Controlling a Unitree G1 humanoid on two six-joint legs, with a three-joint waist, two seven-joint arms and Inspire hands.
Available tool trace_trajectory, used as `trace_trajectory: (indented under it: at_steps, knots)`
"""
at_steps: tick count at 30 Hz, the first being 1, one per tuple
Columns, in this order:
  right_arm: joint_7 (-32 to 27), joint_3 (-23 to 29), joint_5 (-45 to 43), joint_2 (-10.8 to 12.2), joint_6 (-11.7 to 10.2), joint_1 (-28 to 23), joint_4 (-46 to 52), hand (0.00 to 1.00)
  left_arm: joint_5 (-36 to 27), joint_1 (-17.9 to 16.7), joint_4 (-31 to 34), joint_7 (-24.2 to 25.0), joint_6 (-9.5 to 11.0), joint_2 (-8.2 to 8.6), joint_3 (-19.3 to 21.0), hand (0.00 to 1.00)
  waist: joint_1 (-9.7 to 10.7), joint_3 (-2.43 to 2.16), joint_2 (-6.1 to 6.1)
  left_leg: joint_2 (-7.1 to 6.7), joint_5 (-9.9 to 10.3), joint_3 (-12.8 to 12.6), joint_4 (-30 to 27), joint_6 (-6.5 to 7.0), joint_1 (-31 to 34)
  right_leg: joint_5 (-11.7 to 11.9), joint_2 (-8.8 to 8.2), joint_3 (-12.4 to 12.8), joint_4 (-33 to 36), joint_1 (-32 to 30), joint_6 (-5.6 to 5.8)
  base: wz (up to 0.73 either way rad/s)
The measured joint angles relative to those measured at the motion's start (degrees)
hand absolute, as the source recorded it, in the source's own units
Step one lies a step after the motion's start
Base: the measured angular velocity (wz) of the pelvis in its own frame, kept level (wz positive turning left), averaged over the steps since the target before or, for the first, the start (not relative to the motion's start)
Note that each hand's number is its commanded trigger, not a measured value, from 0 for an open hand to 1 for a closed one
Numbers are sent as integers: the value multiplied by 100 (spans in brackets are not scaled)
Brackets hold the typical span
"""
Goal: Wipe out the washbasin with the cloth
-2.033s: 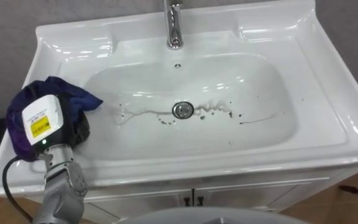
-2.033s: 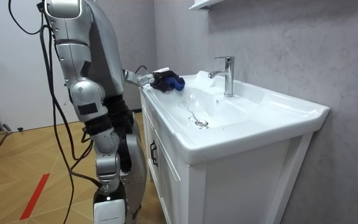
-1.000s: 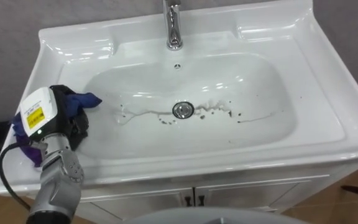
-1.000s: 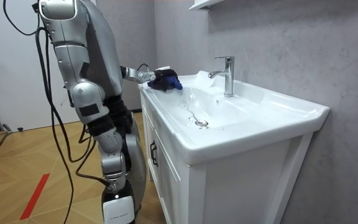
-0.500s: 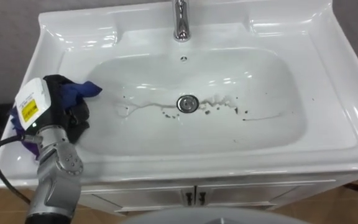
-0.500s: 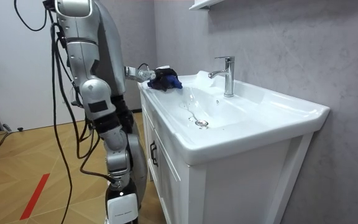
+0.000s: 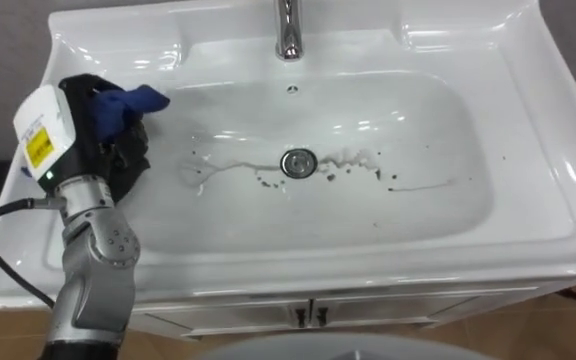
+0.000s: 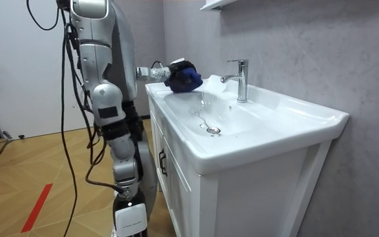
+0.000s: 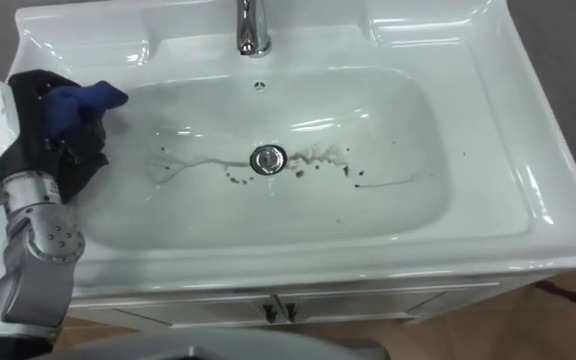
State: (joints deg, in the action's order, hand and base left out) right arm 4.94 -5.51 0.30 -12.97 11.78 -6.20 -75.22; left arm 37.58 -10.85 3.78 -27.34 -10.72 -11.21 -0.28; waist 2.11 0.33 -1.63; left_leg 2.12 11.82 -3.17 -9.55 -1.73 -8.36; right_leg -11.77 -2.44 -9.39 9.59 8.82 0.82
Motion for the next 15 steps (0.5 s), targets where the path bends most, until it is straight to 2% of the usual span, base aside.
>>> trace_trajectory:
  at_steps: [4,10,15]
  knots:
    - [13,-4,0,0,-49,18,-124,0,0,1,2,-141,48,24,-7,100,94,-6,-75,4,0,-18,-3,0,6,-3,-1,2,4,-54,-2,0]
    - [28,-8,0,0,-68,-11,-178,0,0,1,2,-358,245,24,-36,100,121,-8,-77,7,0,-70,-18,0,1,-3,0,51,22,-63,-1,-3]
    - [26,-11,-1,4,-105,6,-240,0,28,0,1,-360,253,24,-67,100,141,-7,-71,10,0,-86,-16,0,-3,-3,5,90,20,-64,-2,0]
